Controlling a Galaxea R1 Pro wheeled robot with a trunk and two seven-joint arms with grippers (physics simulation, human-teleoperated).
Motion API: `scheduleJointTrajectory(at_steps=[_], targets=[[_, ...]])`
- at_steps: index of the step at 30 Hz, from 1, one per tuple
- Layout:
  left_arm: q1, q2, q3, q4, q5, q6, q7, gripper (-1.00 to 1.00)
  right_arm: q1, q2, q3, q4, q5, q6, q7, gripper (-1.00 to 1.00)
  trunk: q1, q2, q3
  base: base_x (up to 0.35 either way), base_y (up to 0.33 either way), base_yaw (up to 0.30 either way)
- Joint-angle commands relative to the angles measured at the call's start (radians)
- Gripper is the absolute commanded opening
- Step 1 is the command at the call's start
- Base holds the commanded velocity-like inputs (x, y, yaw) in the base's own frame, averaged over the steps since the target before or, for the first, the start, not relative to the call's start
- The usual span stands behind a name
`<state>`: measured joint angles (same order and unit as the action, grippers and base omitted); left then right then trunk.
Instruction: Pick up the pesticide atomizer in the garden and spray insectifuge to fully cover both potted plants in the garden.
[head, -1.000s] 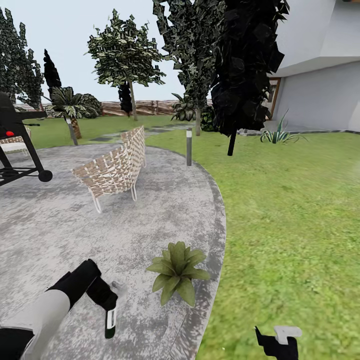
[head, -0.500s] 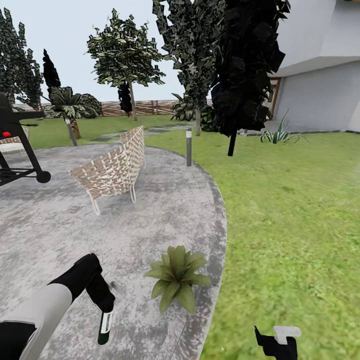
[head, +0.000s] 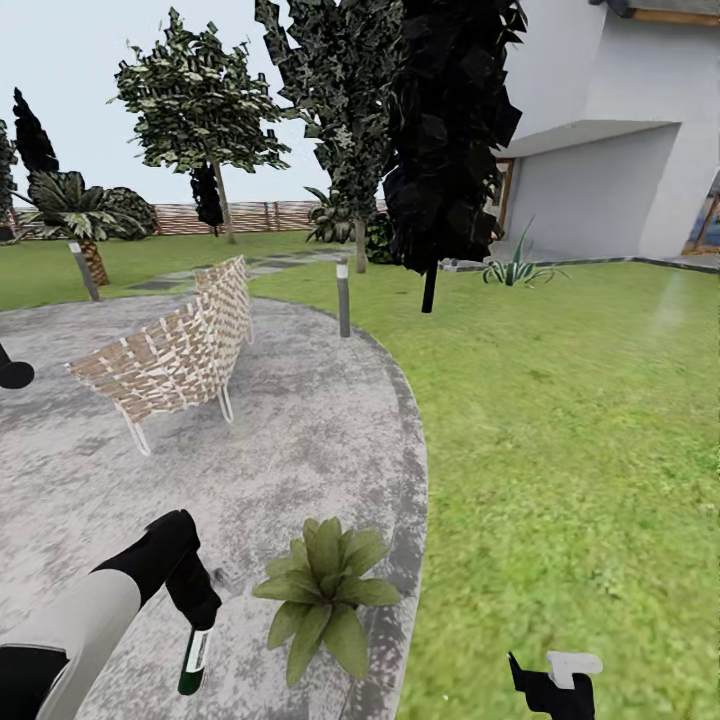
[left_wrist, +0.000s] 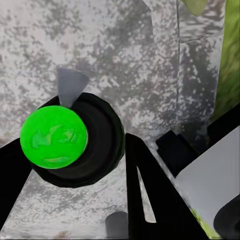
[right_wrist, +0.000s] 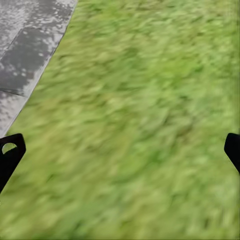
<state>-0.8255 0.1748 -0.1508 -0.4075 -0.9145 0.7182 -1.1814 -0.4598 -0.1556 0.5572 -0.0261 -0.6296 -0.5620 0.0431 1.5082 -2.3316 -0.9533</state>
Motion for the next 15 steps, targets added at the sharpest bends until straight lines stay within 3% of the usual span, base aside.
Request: scheduleJointTrajectory(at_steps=[1,4,6,8,12,15], targets=[[-0.002,0.000,-0.001,-0.002,-0.014,0.009,-0.008,-1.00,0.000,0.000,0.006,0.000,-0.010,-0.003,0.004,1.00,0.000,0.000,-0.001,0.010,0.000,-0.016],[-0.011,-0.003,-0.001,-0.003,-0.033,0.009,-0.024,-1.00,0.000,0.001,0.006,0.000,-0.010,-0.003,0.004,1.00,0.000,0.000,-0.001,0.003,0.000,-0.005],[-0.015,-0.003,-0.001,-0.006,-0.038,0.007,-0.071,-1.00,0.000,0.003,0.006,0.000,-0.010,-0.003,0.004,1.00,0.000,0.000,-0.001,0.000,0.000,-0.001],[-0.023,-0.007,-0.001,-0.006,-0.072,0.003,-0.115,-1.00,0.000,0.008,0.006,0.001,-0.009,-0.003,0.004,1.00,0.000,0.000,-0.001,0.000,0.000,0.000],[-0.017,-0.014,0.001,-0.005,-0.187,-0.002,-0.138,-1.00,0.000,0.011,0.006,0.001,-0.009,-0.003,0.004,1.00,0.000,0.000,-0.001,0.000,0.000,0.000],[-0.013,-0.009,-0.003,-0.004,-0.201,-0.005,-0.136,-1.00,0.000,0.011,0.006,0.002,-0.009,-0.003,0.004,1.00,0.000,0.000,-0.001,0.000,0.000,0.000]])
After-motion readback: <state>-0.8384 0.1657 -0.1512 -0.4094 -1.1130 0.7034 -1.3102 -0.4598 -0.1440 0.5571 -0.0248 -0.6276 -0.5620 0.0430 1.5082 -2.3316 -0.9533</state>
